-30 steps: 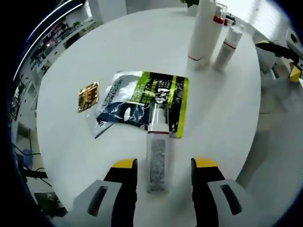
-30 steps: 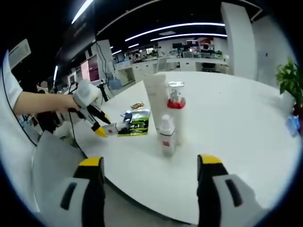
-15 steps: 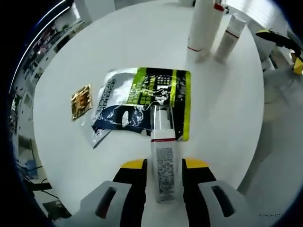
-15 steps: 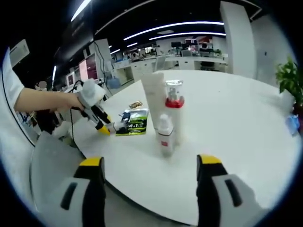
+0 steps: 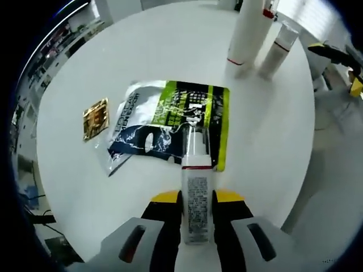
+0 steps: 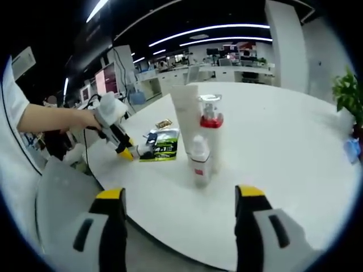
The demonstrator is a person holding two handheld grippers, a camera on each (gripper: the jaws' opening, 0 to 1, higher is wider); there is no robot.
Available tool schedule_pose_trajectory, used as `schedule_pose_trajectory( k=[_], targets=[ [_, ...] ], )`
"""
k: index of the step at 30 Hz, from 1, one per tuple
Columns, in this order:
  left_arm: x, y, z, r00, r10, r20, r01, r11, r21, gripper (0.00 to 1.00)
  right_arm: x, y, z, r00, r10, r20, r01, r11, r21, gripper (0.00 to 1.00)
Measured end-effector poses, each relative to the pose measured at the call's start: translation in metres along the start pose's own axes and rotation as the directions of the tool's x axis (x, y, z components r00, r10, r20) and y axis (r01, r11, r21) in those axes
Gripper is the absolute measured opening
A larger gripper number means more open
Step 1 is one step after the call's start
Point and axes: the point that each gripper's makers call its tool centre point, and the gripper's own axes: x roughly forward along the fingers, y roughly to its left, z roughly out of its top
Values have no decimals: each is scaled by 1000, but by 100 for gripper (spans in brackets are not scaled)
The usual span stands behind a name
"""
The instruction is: Arrange the skincare products in the storage area until every visible bottle or jar stands upright without overlapping.
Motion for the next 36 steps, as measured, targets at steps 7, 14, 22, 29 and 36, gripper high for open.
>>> schedule_pose_trajectory(
  k=[7, 14, 22, 29, 36],
  targets=[
    [-8, -11, 4, 998, -11, 56, 13, 1000, -27, 17, -1, 3, -3, 1000, 10, -13, -10, 1000, -18, 78],
    [-22, -24, 10, 990, -25, 139, 40, 994, -106, 17, 0, 11, 1, 999, 37, -10, -37, 999, -28, 76],
    [-49, -49, 24, 954, -49, 295, 111, 974, -198, 17, 2, 31, 3, 994, 107, -5, -107, 994, -36, 69],
    [-68, -72, 30, 925, -59, 375, 151, 963, -223, 17, 4, 46, 16, 983, 178, 41, -178, 984, -5, 65],
    [-92, -101, 50, 849, -107, 517, 264, 934, -239, 17, 3, 67, 34, 957, 269, 105, -273, 962, 25, 62]
  ],
)
